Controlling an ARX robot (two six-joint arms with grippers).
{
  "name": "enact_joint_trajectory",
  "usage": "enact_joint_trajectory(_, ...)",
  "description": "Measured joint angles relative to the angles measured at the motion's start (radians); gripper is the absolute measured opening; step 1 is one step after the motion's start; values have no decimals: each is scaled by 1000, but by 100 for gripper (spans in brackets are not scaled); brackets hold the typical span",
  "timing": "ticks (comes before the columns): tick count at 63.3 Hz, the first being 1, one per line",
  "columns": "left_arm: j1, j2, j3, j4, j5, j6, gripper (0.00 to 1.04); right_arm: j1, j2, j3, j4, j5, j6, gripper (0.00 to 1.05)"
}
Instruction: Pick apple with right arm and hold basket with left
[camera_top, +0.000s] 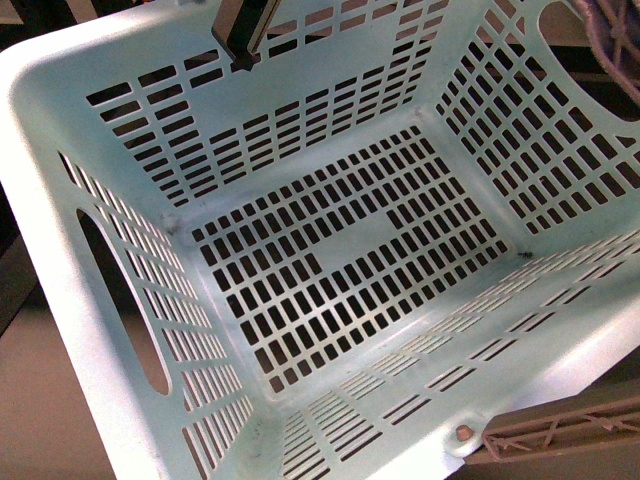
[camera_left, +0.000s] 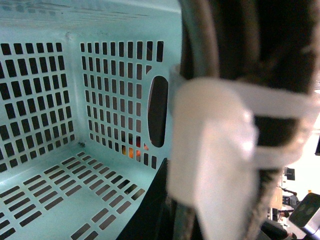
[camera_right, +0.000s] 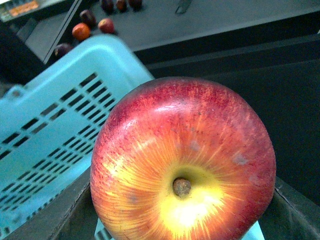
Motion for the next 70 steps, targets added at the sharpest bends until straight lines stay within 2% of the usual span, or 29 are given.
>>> enact_joint_trajectory(9, 0, 0, 0, 0, 0, 0, 7, 69, 34, -41, 13, 14, 2, 73)
enact_joint_trajectory(20, 0, 0, 0, 0, 0, 0, 7, 93, 41, -58, 18, 25, 0, 74)
enact_joint_trajectory(26, 0, 0, 0, 0, 0, 0, 7, 93, 40, -61, 22, 59, 0, 95)
enact_joint_trajectory(28, 0, 0, 0, 0, 0, 0, 7, 92, 33, -61, 21, 75, -1, 97)
enact_joint_trajectory(35, 0, 0, 0, 0, 8, 2, 7, 68, -23, -55, -18, 128, -4, 96)
enact_joint_trajectory(43, 0, 0, -3, 0, -8, 11, 7, -3, -156, -39, -152, 293, -18, 96)
enact_joint_trajectory(47, 0, 0, -3, 0, -8, 11, 7, -17, -211, -42, -201, 337, -21, 96)
enact_joint_trajectory(49, 0, 0, -3, 0, -6, 10, 7, -39, -239, -63, -173, 319, -40, 94)
enact_joint_trajectory(51, 0, 0, -3, 0, -4, 10, 7, -72, -265, -105, -72, 201, -88, 89)
enact_joint_trajectory(57, 0, 0, -3, 0, 0, 7, 7, -124, -307, -213, 168, 19, -187, 75)
enact_joint_trajectory(62, 0, 0, -3, 0, 2, 6, 7, -132, -338, -264, 245, -32, -240, 63)
enact_joint_trajectory(68, 0, 0, -3, 0, 2, 5, 7, -134, -375, -299, 251, -37, -267, 49)
enact_joint_trajectory(70, 0, 0, -3, 0, 2, 4, 7, -135, -399, -321, 248, -37, -273, 40)
